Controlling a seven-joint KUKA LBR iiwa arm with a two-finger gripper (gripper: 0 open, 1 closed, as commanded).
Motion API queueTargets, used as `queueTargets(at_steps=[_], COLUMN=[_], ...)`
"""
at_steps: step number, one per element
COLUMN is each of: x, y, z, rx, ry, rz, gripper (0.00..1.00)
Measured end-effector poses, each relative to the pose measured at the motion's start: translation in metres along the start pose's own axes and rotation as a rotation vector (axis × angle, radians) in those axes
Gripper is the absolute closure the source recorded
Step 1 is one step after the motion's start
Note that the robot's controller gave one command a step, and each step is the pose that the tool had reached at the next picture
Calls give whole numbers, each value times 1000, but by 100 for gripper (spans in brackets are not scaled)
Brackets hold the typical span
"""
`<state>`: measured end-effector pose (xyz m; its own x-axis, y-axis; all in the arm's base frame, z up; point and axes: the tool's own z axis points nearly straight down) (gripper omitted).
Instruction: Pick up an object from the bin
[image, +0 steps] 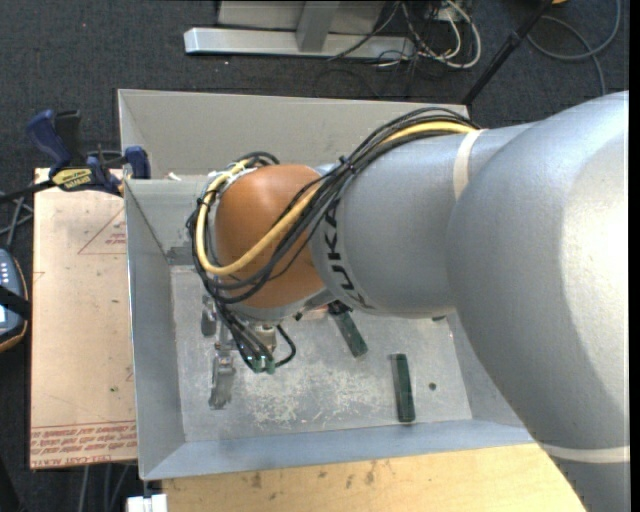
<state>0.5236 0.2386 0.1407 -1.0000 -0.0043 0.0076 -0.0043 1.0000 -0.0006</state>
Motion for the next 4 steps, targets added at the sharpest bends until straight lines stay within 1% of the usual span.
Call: queueTargets(at_steps=[1, 2, 3, 4], x=[-2, -15, -61, -35], y=[-1, -36, -40, -68], z=[-4, -1, -28, 3], rx=[-2, -3, 1, -3], ry=[-7, -8, -8, -14], rz=[4, -57, -154, -86], gripper=[0, 0, 0, 0])
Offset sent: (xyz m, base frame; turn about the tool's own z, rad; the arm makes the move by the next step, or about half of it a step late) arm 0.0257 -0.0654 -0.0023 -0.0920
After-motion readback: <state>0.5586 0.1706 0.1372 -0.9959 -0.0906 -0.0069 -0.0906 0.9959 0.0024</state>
